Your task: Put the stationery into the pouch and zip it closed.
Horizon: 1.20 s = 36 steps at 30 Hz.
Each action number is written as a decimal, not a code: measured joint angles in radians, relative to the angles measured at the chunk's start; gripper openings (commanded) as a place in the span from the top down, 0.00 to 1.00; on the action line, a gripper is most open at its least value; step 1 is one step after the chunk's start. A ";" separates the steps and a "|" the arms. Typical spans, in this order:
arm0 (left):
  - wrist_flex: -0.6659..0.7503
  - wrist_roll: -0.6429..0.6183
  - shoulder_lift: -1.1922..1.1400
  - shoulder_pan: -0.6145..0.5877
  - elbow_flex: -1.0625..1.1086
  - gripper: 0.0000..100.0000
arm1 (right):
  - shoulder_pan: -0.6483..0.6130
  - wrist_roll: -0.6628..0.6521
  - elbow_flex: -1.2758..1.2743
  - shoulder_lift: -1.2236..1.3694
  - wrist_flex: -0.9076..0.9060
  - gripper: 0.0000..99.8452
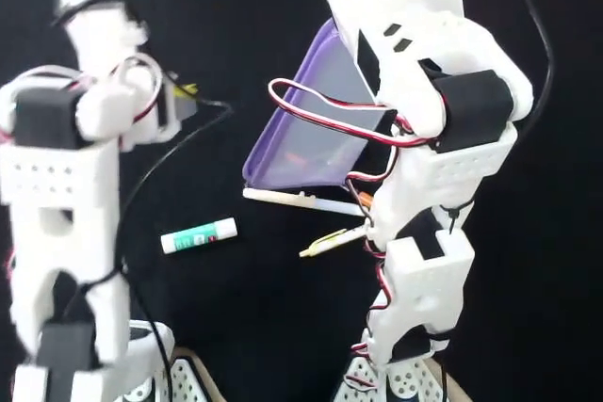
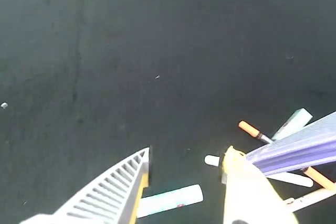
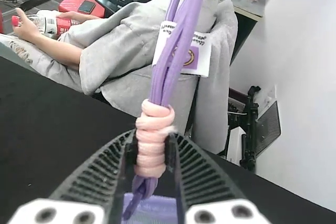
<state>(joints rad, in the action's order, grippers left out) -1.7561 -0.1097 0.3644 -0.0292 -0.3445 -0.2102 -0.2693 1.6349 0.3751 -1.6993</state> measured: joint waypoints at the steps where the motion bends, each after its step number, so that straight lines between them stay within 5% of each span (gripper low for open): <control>1: 0.000 0.000 0.034 -0.015 0.028 0.76 | 0.000 -0.002 0.000 0.000 -0.002 0.99; 13: 0.061 0.087 0.222 -0.221 0.126 0.76 | -0.138 -0.091 0.000 0.000 -0.037 0.99; 26: 0.180 0.087 0.014 -0.420 0.123 0.76 | -0.224 -0.097 -0.011 -0.012 -0.037 0.99; 36: 0.180 0.089 -0.078 -0.526 0.063 0.76 | -0.433 -0.097 -0.500 -0.347 -0.037 0.99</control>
<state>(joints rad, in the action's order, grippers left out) -1.5766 -0.0207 0.2862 -0.5554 -0.2816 -0.6429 -0.3659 1.1347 0.0284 -1.7361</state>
